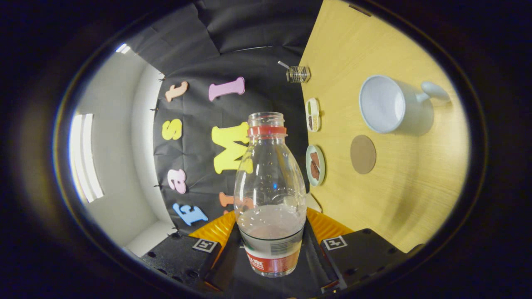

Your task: Take the bottle from table, then pour the juice into the cup, finally place the bottle on the coaster

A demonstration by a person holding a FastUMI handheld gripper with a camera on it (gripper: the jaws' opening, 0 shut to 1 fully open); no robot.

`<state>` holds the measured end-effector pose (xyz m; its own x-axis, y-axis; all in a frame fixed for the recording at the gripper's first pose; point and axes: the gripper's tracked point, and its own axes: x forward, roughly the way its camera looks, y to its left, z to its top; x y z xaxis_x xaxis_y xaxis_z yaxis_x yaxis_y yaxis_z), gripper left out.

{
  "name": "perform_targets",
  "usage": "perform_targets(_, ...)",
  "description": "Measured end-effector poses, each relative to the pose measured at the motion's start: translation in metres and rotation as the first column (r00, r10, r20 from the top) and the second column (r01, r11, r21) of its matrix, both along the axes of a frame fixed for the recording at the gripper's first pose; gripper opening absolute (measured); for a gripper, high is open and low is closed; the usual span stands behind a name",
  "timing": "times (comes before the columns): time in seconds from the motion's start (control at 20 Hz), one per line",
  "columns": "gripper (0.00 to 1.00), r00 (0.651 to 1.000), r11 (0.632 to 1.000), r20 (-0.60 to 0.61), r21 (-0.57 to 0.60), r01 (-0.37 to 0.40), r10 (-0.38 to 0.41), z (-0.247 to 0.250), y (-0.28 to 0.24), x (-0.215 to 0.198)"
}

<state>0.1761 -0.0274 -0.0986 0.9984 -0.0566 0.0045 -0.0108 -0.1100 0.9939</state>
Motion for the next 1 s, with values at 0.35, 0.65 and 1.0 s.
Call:
perform_targets(0.35, 0.77, 1.0, 0.997, 0.022, 0.077, 0.011, -0.013, 0.001, -0.008, 0.0)
perform_targets(0.65, 0.77, 1.0, 0.996, 0.018, 0.091, 0.004, -0.006, 0.001, -0.008, 0.004)
perform_targets(1.0, 0.77, 1.0, 0.995, 0.01, 0.104, 0.0, -0.001, 0.0, -0.007, 0.008)
